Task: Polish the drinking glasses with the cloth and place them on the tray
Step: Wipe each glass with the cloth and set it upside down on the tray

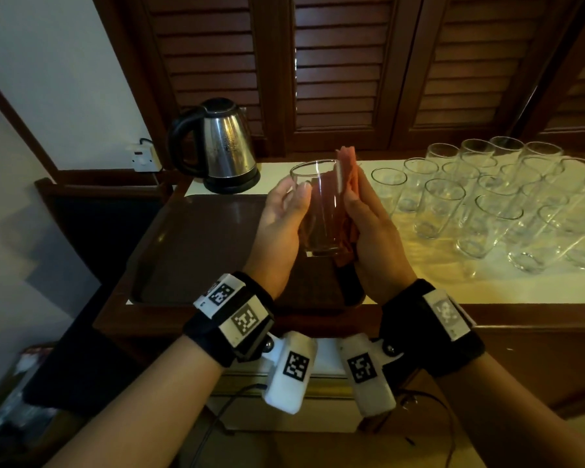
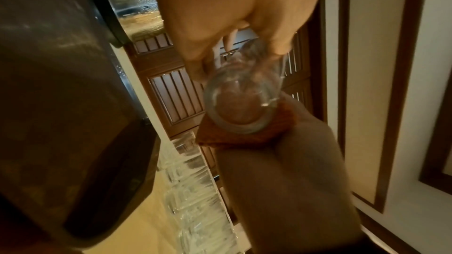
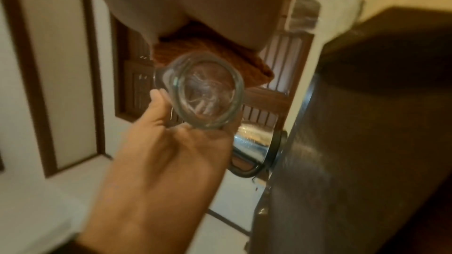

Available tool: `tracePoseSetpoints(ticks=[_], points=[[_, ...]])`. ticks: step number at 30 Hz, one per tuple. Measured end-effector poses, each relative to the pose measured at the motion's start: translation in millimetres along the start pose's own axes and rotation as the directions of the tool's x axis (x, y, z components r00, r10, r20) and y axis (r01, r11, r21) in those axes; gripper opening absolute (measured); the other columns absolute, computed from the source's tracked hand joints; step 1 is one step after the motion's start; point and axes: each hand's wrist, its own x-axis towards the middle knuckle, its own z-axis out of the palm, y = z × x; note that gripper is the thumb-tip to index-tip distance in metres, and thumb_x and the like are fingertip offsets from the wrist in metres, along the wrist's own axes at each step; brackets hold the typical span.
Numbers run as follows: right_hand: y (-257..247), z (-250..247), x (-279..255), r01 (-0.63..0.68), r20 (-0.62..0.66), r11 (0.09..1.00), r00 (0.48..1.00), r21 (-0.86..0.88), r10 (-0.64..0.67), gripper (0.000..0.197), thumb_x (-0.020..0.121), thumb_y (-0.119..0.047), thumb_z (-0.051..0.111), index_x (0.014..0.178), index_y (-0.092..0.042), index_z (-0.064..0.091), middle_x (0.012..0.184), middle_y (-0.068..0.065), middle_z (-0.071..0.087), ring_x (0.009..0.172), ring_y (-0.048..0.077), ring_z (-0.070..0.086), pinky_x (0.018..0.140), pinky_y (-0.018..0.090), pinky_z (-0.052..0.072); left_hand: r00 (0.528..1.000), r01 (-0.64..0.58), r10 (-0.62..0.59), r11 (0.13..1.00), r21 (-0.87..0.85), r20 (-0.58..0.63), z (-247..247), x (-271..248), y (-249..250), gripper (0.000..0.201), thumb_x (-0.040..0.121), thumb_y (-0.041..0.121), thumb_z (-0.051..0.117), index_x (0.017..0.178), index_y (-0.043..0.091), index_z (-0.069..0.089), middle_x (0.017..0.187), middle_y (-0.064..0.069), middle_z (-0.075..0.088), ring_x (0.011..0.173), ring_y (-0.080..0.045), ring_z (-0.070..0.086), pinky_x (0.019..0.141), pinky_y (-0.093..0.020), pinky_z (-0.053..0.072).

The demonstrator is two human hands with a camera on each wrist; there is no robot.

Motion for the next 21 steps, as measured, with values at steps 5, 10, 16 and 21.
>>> tracePoseSetpoints(ticks=[5, 10, 16, 21], points=[[2.2, 7.9, -3.6, 0.079, 0.022, 0.987, 0.997, -0.138, -0.077, 0.053, 0.109, -0.020, 0.032, 0.159, -0.032, 0.020, 0.152, -0.022, 0.037, 0.136, -0.005, 0.042, 0.114, 0.030, 0.041, 0.998, -0.060, 0.057, 0.990, 0.124, 0.025, 7.4, -4.2, -0.2, 0.086, 0.086, 0.063, 0.054, 0.156, 0.023, 0.024, 0.146, -0.004, 0.052, 0.133, -0.020, 0.052, 0.110, -0.048, 0.043], [-4.6, 2.8, -5.3, -0.068, 0.098, 0.984, 0.994, 0.165, 0.052, 0.049, 0.105, -0.028, 0.038, 0.153, -0.030, 0.037, 0.142, 0.007, 0.060, 0.129, 0.026, 0.059, 0.102, 0.046, 0.051, 0.989, -0.007, 0.004, 1.000, 0.018, 0.150, 0.4, -8.9, 5.0, 0.079, 0.083, 0.062, 0.053, 0.144, 0.013, 0.046, 0.128, -0.012, 0.066, 0.118, -0.023, 0.065, 0.101, -0.046, 0.052], [-0.3, 1.4, -4.0, 0.113, 0.033, 0.990, 0.993, -0.088, -0.111, 0.053, 0.109, -0.017, 0.032, 0.160, -0.029, 0.021, 0.161, -0.010, 0.034, 0.144, 0.009, 0.040, 0.108, 0.026, 0.045, 0.999, -0.016, 0.014, 0.999, 0.052, 0.030, 3.8, -5.5, 6.6, 0.063, 0.100, 0.040, 0.052, 0.156, 0.023, 0.028, 0.152, -0.006, 0.047, 0.128, -0.015, 0.054, 0.109, -0.042, 0.045], [3.4, 3.6, -5.2, 0.092, 0.057, 0.993, 0.995, -0.074, -0.088, 0.053, 0.108, -0.023, 0.036, 0.159, -0.031, 0.025, 0.160, -0.009, 0.036, 0.142, 0.007, 0.041, 0.111, 0.028, 0.041, 0.997, -0.032, 0.024, 0.994, 0.104, 0.069, 8.2, -9.3, 2.4, 0.090, 0.079, 0.065, 0.061, 0.152, 0.019, 0.035, 0.136, 0.001, 0.062, 0.129, -0.016, 0.056, 0.110, -0.046, 0.043]])
